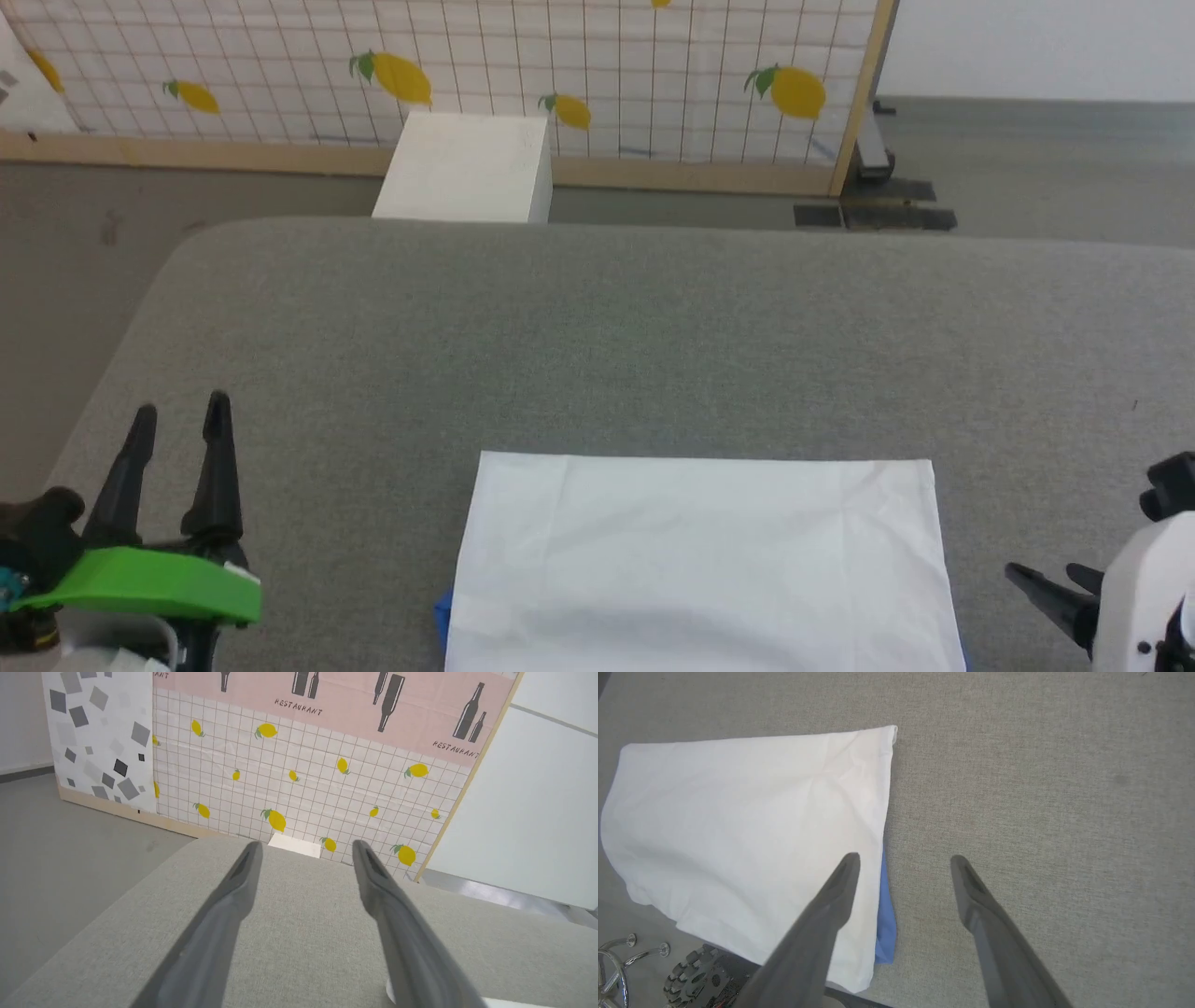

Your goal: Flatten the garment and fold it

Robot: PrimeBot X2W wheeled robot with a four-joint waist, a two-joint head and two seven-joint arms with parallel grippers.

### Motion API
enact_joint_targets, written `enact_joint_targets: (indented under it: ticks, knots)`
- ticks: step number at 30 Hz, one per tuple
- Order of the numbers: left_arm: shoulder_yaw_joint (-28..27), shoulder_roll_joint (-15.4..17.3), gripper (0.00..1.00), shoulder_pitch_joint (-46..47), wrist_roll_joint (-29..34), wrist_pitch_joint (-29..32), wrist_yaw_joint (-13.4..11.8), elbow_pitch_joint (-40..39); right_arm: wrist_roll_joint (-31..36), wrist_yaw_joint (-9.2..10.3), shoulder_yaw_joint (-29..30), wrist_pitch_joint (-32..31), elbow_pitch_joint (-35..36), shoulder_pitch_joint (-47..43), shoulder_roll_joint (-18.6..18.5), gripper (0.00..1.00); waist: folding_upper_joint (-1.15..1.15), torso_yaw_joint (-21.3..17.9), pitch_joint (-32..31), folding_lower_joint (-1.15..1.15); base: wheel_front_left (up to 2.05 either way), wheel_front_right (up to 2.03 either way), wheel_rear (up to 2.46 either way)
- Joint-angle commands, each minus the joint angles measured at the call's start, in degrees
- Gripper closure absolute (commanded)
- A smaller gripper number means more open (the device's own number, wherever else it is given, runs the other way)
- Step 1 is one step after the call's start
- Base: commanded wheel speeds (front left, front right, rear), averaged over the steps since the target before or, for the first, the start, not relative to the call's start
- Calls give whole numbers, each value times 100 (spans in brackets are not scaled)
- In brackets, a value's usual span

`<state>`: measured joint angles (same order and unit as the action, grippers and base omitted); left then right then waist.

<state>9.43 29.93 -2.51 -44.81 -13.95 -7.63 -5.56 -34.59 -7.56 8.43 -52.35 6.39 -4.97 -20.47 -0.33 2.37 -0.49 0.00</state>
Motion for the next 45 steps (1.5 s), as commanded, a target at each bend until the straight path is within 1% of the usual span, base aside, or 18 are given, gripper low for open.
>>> enact_joint_targets:
  ticks: [1,2,4,7,10,12,18,24,29,30,31,32,35,38,45]
  knots:
    - [-69,-143,0,155,253,-71,63,4,-117,8,-122,43,-153,136,-75,0,33,73,252,0,0,0,0]
    - [-110,-221,0,212,411,-89,101,-14,-178,8,-198,55,-265,186,-122,0,33,93,335,0,0,0,0]
    - [-307,-485,0,364,794,-99,210,-135,-293,8,-424,123,-483,291,-232,0,33,142,475,0,0,0,0]
    - [-534,-851,0,425,1259,-102,450,-160,-508,8,-744,294,-784,427,-313,0,33,190,678,0,0,0,0]
    - [-642,-1078,0,474,1587,-103,703,-37,-686,8,-1024,478,-1061,552,-330,0,33,213,809,0,0,0,0]
    - [-696,-1203,0,506,1716,-104,824,67,-747,8,-1227,549,-1210,629,-346,0,33,216,864,0,0,0,0]
    - [-699,-1426,0,621,1946,-104,1057,373,-931,8,-1864,757,-1543,920,-307,0,33,191,939,0,0,0,0]
    - [-695,-1578,0,748,1996,-104,1154,548,-1081,8,-2444,989,-1860,1286,-260,0,33,192,994,0,0,0,0]
    - [-693,-1657,0,787,2024,-105,1201,623,-1157,8,-2741,1098,-2120,1477,-359,0,33,218,993,0,0,0,0]
    - [-704,-1671,0,782,2033,-105,1207,622,-1173,8,-2779,1067,-2205,1494,-384,52,33,222,983,0,0,0,0]
    - [-712,-1682,0,772,2038,-105,1212,621,-1194,8,-2808,1043,-2257,1506,-402,71,33,223,977,0,0,0,0]
    - [-722,-1694,0,752,2042,-105,1218,627,-1215,8,-2811,1043,-2316,1527,-432,100,33,221,964,0,0,0,0]
    - [-737,-1716,0,718,2038,-105,1231,635,-1224,8,-2768,1055,-2402,1557,-505,100,33,215,944,0,0,0,0]
    - [-758,-1740,0,691,2035,-105,1243,629,-1227,8,-2601,1107,-2498,1591,-600,100,33,197,922,0,0,0,0]
    - [-719,-1774,0,673,2042,-105,1267,656,-1001,8,-1875,1198,-2843,1657,-850,100,33,148,883,0,0,0,0]
